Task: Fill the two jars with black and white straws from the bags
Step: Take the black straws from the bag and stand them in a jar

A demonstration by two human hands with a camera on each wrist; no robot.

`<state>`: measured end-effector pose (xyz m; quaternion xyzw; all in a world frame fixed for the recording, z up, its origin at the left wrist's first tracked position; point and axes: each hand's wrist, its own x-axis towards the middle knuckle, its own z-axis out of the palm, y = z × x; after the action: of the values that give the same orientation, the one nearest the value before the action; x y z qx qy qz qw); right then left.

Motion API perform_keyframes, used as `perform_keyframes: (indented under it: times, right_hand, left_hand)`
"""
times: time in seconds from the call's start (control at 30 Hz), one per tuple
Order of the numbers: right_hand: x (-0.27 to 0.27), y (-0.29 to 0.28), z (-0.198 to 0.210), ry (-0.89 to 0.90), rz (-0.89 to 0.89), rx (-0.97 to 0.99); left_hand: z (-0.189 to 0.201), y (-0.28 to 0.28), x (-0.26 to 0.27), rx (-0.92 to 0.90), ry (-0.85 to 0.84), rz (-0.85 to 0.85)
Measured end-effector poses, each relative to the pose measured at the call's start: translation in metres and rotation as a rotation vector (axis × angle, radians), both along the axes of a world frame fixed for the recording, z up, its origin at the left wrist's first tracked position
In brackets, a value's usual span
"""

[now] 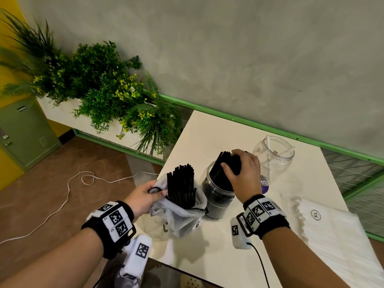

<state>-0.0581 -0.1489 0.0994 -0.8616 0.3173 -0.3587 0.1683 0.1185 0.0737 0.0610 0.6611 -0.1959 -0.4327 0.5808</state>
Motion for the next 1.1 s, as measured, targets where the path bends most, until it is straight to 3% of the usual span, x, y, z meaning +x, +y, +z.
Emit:
perform_keyframes:
  times: [0.23, 0.33, 0.43, 0.53, 0.63, 0.7, 0.77, 0.93, 1.1]
  right_hand:
    - [-0.013, -0.005, 0.005, 0.021, 0.110, 0.154]
    - [-0.015, -0.007, 0.004, -0.013, 0.118, 0.076]
    - [-0.013, -0.010, -0.001, 0.086, 0.045, -0.022]
    - [-0.017, 0.003, 0.009, 0.026, -0.011, -0.106]
    - [-0.019, 0.021, 0.016, 0.114, 0.183, -0.229]
    - [-0.013, 0.022, 0.012, 0.239, 0.323, -0.228]
    - [-0.004, 0.016, 0.014, 0.247, 0.366, -0.206]
    - [0.026, 0.001, 0.047, 0.164, 0.216, -0.191]
    - [0.034, -0.013, 0.033, 0.498, 0.139, -0.118]
  left_hand:
    - [0.004, -0.001, -0.003, 0.009, 0.000, 0.027]
    - [0.005, -0.001, -0.003, -0.004, 0.006, 0.013]
    - [0.005, -0.001, -0.003, 0.002, 0.010, 0.009]
    - [0.005, 0.000, -0.002, -0.002, 0.034, 0.009]
    - [0.004, 0.000, -0.001, -0.012, 0.028, 0.006]
    - [0.005, 0.000, -0.002, -0.014, 0.019, 0.009]
    - [0.005, 0.000, -0.002, -0.013, 0.014, 0.002]
    - [0.005, 0.001, -0.003, -0.007, -0.005, 0.003]
    - [0.007, 0.002, -0.005, -0.005, -0.006, 0.013]
